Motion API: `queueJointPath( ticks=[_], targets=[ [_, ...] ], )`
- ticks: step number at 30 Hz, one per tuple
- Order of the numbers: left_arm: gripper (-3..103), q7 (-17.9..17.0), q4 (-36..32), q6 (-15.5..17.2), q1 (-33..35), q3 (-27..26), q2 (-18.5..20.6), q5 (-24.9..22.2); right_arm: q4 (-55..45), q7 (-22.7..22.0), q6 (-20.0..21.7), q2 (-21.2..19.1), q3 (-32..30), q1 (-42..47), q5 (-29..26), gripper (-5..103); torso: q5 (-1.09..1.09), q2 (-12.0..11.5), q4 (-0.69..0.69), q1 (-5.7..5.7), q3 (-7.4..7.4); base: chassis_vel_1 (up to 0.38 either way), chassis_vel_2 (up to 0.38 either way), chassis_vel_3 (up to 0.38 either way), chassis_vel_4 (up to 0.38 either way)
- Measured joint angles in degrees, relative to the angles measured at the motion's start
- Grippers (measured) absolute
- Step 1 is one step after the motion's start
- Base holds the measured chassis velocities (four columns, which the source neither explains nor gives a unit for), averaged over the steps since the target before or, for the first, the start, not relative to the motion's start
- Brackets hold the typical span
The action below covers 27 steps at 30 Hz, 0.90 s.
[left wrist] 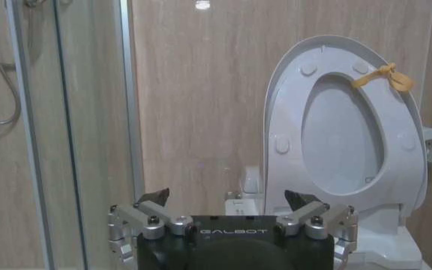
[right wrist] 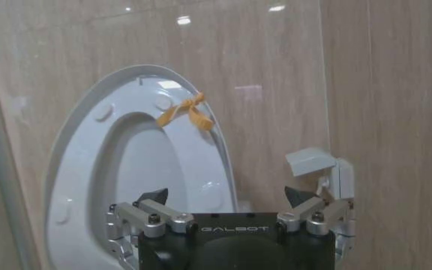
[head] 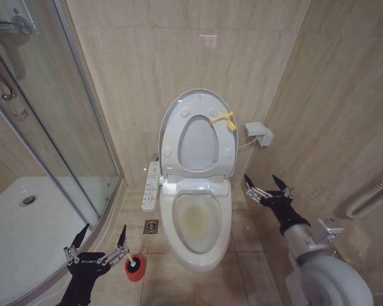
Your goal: Open the toilet lid, clean the toilet bowl with a toilet brush, close the toilet lid, and flush.
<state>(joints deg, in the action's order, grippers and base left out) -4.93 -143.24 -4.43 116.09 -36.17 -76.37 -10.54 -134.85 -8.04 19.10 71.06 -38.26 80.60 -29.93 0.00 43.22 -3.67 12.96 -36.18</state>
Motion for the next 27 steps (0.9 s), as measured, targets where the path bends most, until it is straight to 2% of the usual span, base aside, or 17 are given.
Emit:
queueJointPath(
  ticks=[10,18,27],
  targets=[
    [100,0.0,0.0,0.0,0.0,0.0,0.0,0.0,8.76,-0.35,-1.41,-0.93,0.37,-7.84,-0.01,100,0.0,0.0,-0.01,0.0,0.0,0.0,0.0,0.0,0.0],
    [100,0.0,0.0,0.0,0.0,0.0,-0.01,0.0,16.4,-0.9,-2.06,-0.25,2.09,-18.18,-1.19,100,0.0,0.0,0.01,0.0,-0.01,0.0,0.0,0.0,0.0],
    [100,0.0,0.0,0.0,0.0,0.01,0.0,0.0,26.79,-0.21,-4.15,-1.91,3.99,-28.12,-1.11,100,0.0,0.0,-0.01,0.0,-0.01,0.0,0.0,0.0,0.0]
  ],
)
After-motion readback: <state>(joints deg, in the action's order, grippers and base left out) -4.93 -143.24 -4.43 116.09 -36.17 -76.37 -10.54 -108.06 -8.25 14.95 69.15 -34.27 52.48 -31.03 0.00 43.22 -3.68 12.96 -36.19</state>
